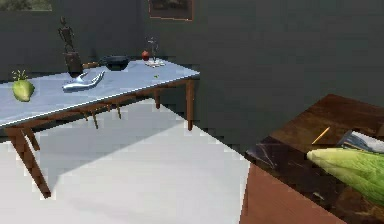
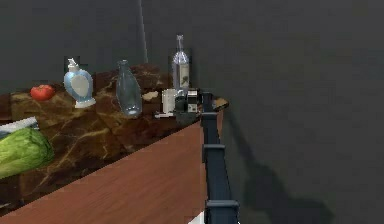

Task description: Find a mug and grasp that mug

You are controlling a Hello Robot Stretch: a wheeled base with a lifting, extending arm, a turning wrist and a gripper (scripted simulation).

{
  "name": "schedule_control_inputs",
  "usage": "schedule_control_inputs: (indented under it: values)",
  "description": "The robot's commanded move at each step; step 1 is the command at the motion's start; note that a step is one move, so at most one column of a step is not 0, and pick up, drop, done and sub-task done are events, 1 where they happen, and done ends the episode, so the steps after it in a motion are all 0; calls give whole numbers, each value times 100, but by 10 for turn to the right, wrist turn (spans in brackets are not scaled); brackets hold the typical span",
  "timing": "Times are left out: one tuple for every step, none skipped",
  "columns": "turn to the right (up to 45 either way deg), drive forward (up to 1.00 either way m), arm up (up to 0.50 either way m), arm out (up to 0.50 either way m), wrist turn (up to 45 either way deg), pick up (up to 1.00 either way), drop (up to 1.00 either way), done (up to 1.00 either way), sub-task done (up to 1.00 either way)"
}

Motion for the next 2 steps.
schedule_control_inputs:
  values:
    - [0, 0, 10, 0, 0, 0, 0, 0, 0]
    - [0, 0, 0, 0, 0, 0, 0, 100, 0]
